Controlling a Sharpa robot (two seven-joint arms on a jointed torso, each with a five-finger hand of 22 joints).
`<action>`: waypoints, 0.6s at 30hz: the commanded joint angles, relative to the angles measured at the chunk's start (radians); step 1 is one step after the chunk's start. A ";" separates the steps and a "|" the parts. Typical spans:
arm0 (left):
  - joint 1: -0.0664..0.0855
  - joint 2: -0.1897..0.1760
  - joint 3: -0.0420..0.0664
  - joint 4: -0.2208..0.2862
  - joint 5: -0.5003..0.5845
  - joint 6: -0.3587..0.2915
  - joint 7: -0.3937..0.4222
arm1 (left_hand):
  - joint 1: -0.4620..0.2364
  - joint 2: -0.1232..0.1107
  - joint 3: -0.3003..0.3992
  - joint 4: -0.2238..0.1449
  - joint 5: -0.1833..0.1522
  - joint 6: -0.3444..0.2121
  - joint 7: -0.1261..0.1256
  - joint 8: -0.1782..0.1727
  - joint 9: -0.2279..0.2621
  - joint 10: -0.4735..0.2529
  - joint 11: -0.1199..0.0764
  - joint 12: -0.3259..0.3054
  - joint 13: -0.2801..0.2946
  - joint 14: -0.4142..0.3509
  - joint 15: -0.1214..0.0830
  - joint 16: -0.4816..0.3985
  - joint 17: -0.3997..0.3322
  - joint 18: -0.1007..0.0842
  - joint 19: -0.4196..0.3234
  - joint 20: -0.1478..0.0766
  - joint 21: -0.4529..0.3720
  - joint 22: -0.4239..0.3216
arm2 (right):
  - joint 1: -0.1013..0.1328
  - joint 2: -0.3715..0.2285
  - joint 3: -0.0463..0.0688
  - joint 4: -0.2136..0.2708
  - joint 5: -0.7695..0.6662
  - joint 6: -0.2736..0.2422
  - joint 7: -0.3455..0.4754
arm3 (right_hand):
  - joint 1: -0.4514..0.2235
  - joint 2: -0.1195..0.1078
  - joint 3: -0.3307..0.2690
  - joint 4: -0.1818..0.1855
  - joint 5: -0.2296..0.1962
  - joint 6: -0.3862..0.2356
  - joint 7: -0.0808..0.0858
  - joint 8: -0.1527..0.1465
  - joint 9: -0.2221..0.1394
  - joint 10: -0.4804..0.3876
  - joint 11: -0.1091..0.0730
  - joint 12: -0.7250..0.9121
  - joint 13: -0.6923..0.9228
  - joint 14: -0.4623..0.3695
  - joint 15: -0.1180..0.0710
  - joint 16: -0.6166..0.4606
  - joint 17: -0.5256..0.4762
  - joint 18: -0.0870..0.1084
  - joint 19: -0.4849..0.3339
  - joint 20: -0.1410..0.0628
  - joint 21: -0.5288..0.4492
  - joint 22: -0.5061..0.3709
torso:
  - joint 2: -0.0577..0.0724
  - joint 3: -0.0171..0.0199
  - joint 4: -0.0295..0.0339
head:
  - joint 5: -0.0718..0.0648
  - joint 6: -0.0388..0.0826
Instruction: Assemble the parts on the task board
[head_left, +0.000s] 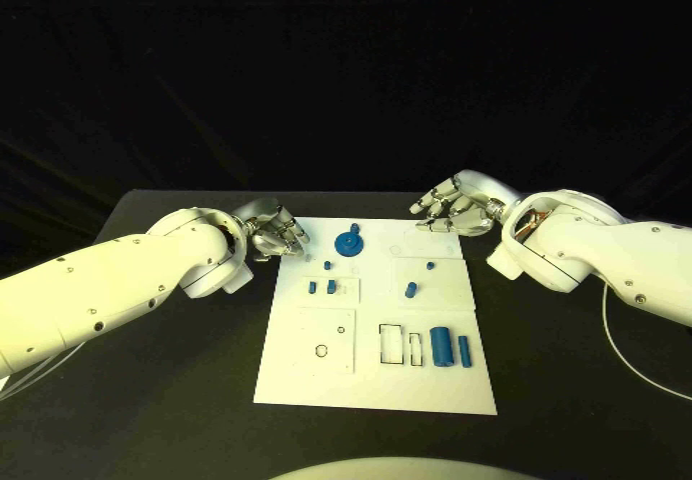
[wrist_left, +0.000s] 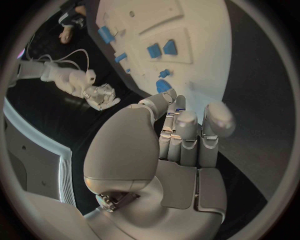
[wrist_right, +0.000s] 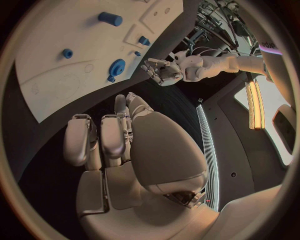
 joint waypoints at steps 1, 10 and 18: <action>0.000 -0.025 -0.011 0.021 0.621 -0.093 0.300 | -0.014 0.013 -0.006 0.012 0.000 0.013 0.002 0.005 0.001 0.006 0.005 0.010 0.005 -0.032 0.003 -0.041 -0.056 0.017 -0.036 0.004 -0.076 -0.047 | -0.005 -0.010 0.000 0.009 -0.325 0.096 -0.088 | 0.007 -0.028 0.050 -0.001 -0.018 0.044 -0.001 -0.009 0.000 0.033 -0.009 -0.121 -0.147 0.018 0.008 -0.009 -0.009 0.019 0.003 -0.001 -0.002 0.000 | 0.000 -0.0009 -0.0021 | -0.006 0.009; -0.043 -0.079 -0.030 0.108 1.066 -0.041 0.503 | -0.055 0.016 -0.056 0.035 0.004 0.014 0.000 0.005 -0.004 0.010 0.002 0.038 0.018 -0.066 0.004 -0.068 -0.108 0.032 -0.077 0.008 -0.163 -0.101 | -0.036 -0.023 -0.002 0.038 -0.625 0.139 -0.190 | -0.019 -0.064 0.094 0.014 -0.085 0.072 -0.019 -0.022 0.001 0.040 -0.007 -0.216 -0.290 0.015 -0.007 -0.056 -0.059 0.026 -0.014 -0.009 -0.032 -0.043 | 0.001 -0.0046 0.0031 | -0.036 0.017; -0.059 -0.094 -0.032 0.132 1.111 -0.030 0.547 | -0.050 0.024 -0.066 0.032 0.005 0.021 -0.002 0.009 -0.004 0.009 0.000 0.049 0.023 -0.077 0.002 -0.074 -0.123 0.036 -0.089 0.007 -0.190 -0.118 | -0.057 -0.014 -0.003 0.042 -0.703 0.166 -0.211 | -0.026 -0.088 0.114 0.017 -0.109 0.068 -0.017 -0.039 -0.001 0.024 -0.003 -0.250 -0.355 0.011 -0.006 -0.095 -0.101 0.033 -0.029 -0.009 -0.061 -0.081 | 0.002 -0.0035 0.0006 | -0.033 0.016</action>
